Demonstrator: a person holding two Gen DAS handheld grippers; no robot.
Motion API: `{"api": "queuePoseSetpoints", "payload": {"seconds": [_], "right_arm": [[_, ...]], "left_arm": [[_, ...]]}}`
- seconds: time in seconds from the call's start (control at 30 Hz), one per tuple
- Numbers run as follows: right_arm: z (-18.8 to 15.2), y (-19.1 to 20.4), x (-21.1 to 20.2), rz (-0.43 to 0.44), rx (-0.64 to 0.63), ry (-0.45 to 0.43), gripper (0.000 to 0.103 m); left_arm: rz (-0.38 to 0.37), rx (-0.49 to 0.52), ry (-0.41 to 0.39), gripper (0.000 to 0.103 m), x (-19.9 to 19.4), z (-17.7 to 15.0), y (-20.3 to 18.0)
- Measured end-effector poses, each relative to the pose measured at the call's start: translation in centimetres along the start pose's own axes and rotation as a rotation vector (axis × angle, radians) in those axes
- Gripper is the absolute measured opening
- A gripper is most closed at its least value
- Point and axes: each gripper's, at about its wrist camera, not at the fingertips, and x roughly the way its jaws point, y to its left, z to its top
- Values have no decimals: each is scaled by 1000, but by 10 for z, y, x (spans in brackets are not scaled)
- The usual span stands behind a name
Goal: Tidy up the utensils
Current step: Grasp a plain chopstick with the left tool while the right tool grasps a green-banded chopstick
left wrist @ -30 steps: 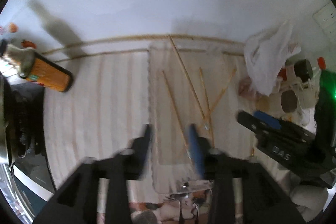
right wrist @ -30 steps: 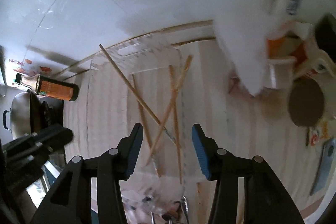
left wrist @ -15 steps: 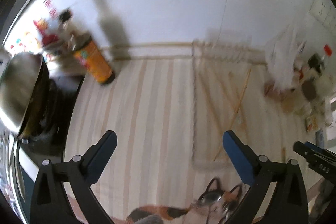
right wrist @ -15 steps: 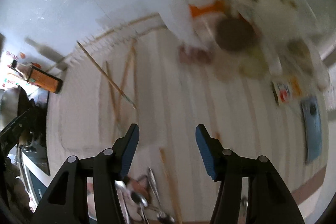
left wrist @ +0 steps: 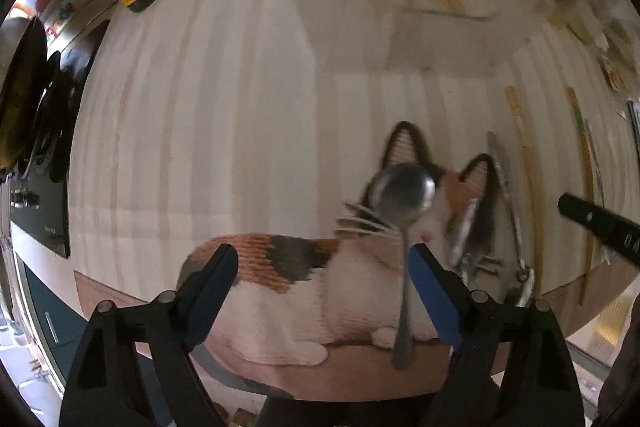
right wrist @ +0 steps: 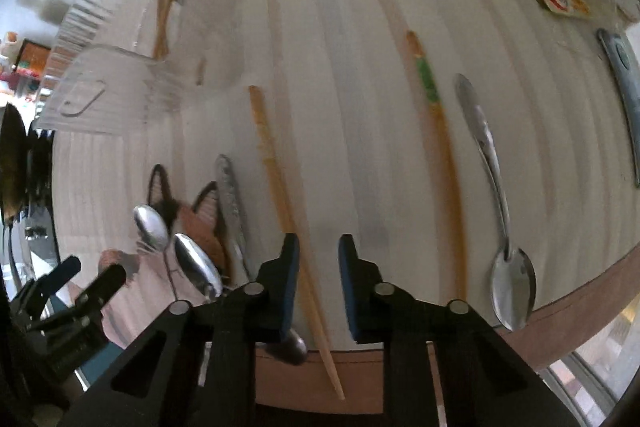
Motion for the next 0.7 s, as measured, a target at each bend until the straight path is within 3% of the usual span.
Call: {"api": "queuePoseSetpoints", "payload": {"seconds": [0.1, 0.17, 0.23, 0.3, 0.4, 0.5, 0.57, 0.63, 0.7], "right_arm": [[1, -34, -18, -9, 103, -58, 21], [0, -59, -27, -32, 149, -77, 21], [-3, -80, -34, -53, 184, -87, 21], [-8, -98, -39, -59, 223, -97, 21], [-18, -115, -45, -53, 272, -120, 21], [-27, -130, -54, -32, 293, -136, 21], [-30, -125, -56, -14, 270, -135, 21], [-30, -118, -56, 19, 230, -117, 21], [-26, -107, -52, 46, 184, -101, 21]], "left_arm": [[-37, 39, -20, 86, -7, 4, -22], [-129, 47, -2, 85, -10, 10, -41], [-213, 58, 24, 69, -11, 15, -61], [-256, 87, 45, 59, -10, 20, -84], [-236, 155, 95, 55, 2, 23, -122], [-214, 189, 166, 42, 21, 22, -147], [-161, 219, 139, 40, 22, 23, -156], [-118, 240, 140, 28, 24, 24, -162], [-107, 249, 140, 8, 27, 25, -164]]}}
